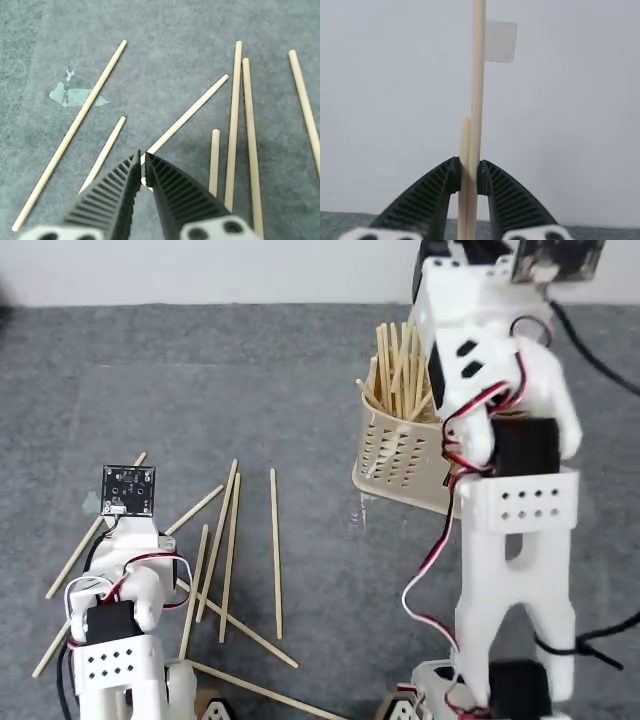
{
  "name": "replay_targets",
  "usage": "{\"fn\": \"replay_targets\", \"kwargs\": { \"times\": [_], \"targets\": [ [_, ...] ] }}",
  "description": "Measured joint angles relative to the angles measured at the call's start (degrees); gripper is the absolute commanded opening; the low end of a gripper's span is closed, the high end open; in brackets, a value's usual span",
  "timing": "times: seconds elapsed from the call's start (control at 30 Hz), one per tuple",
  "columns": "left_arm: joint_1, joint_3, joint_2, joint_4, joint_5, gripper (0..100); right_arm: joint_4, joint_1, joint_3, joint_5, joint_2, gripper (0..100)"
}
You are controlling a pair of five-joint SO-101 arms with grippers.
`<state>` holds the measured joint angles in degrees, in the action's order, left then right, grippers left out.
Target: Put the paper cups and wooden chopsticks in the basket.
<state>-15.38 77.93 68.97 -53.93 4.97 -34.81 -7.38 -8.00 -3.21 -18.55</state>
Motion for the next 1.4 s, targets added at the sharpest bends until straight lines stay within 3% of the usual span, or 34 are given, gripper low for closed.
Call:
{"fn": "replay_targets", "kwargs": {
  "times": [0.4,0.53,0.63,0.9,1.2,1.4],
  "targets": [
    [0.0,0.0,0.0,0.0,0.0,1,22.68,0.62,35.87,2.55,-8.88,1.0],
    [0.0,0.0,0.0,0.0,0.0,1,25.76,0.62,41.76,2.64,-8.97,10.6],
    [0.0,0.0,0.0,0.0,0.0,1,25.76,0.62,42.37,2.64,-9.05,16.9],
    [0.0,0.0,0.0,0.0,0.0,1,23.65,0.62,42.37,2.64,-13.54,15.8],
    [0.0,0.0,0.0,0.0,0.0,1,13.27,-4.57,42.37,2.64,-23.56,15.8],
    [-0.44,0.0,0.0,0.0,0.0,1,0.35,-11.96,42.37,2.64,-26.9,15.8]
  ]
}}
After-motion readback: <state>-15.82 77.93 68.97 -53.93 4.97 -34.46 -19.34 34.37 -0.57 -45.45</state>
